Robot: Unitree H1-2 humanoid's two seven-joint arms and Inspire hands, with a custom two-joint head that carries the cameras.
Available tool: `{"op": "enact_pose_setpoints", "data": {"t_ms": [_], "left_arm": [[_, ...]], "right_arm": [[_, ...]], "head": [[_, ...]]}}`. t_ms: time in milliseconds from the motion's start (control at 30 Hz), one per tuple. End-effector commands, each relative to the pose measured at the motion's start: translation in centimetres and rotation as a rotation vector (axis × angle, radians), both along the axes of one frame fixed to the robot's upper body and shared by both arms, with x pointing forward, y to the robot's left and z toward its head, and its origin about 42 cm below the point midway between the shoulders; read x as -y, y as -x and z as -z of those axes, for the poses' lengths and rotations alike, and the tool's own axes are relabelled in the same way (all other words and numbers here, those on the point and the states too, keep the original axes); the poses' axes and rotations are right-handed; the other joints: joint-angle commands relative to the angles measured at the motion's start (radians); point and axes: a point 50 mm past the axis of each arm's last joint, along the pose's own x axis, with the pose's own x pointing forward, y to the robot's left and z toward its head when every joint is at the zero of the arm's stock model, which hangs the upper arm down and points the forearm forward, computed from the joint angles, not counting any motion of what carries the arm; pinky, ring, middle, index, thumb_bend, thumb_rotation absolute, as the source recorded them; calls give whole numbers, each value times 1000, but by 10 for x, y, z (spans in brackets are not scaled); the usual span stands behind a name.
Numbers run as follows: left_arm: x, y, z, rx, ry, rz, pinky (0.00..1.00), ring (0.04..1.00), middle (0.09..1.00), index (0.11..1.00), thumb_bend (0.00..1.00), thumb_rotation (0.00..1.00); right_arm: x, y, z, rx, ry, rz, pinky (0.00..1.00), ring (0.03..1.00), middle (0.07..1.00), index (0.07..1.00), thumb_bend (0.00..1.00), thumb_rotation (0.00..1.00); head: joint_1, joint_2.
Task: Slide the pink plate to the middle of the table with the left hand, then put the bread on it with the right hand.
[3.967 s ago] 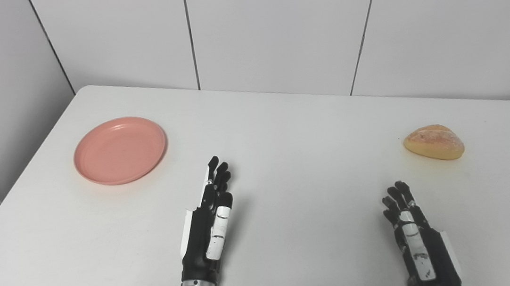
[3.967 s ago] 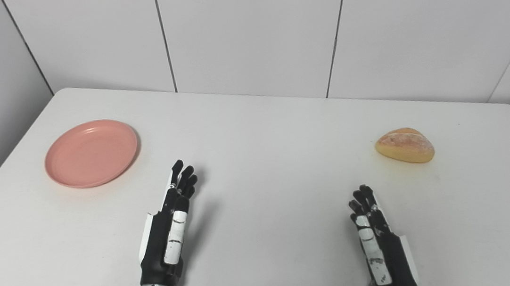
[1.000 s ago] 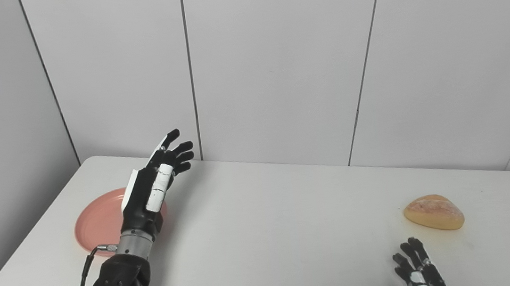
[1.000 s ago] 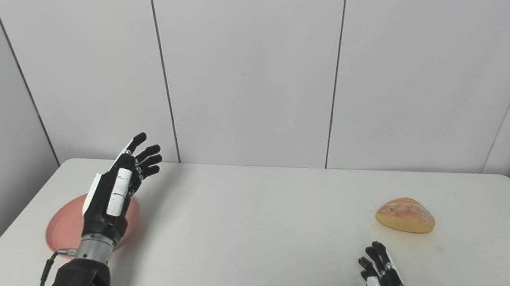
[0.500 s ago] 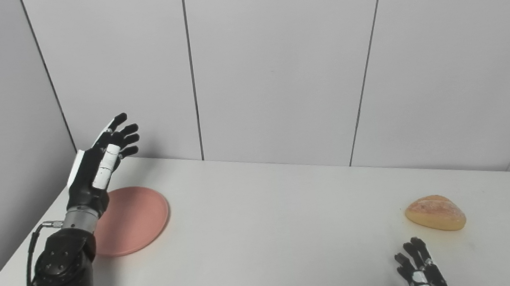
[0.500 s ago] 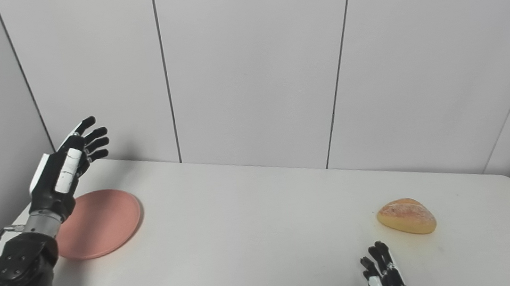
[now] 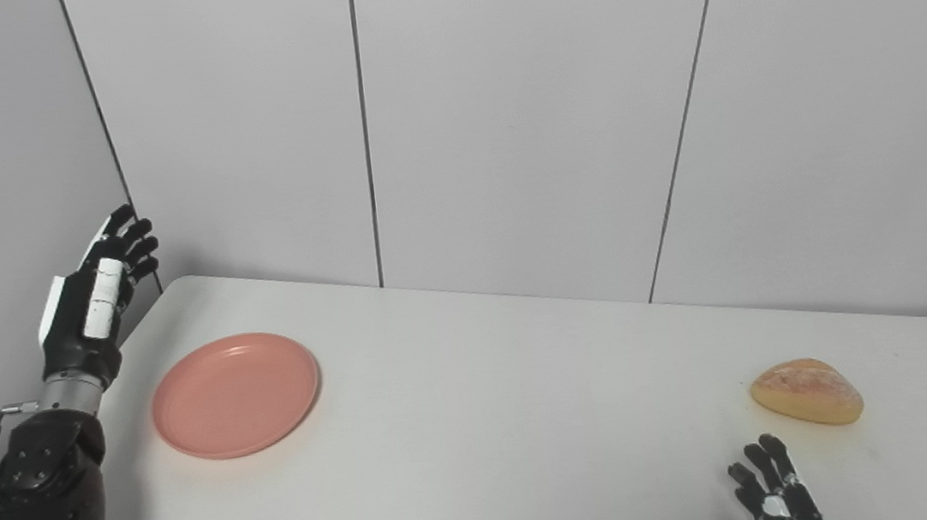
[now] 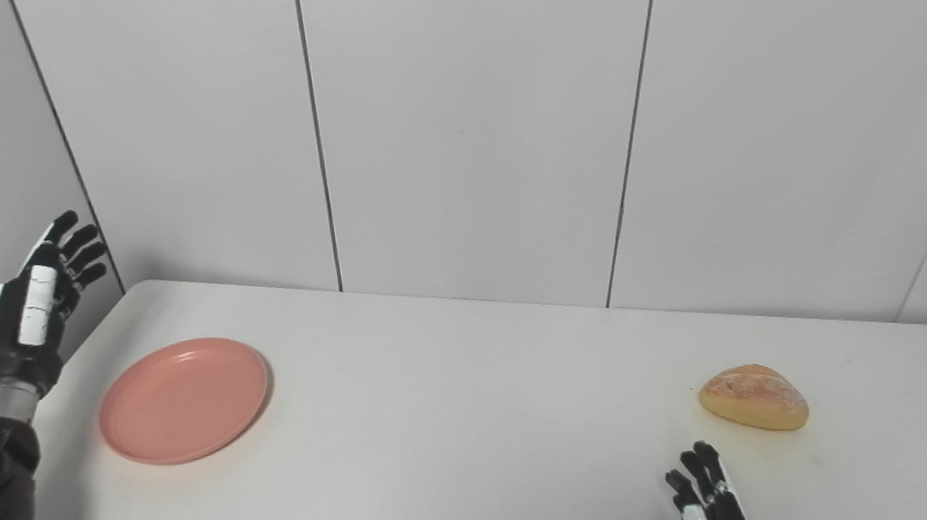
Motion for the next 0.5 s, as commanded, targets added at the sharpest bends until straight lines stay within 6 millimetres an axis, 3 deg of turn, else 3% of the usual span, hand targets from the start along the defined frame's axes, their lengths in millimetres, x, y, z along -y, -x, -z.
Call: {"op": "enact_pose_setpoints", "data": {"t_ms": [0,467], "left_arm": [[-6,-5,-33,106,-49,-11,872,884,899,899,864,893],[-22,-2,7,52,13,-93,793,886,918,961,827,865]], "right_arm": [[7,7,25,-96,9,4,973,922,956,963,646,778],[13,13,23,-108,14,9,974,919,953,960,652,770]], "head": [[0,1],[-2,26]]}}
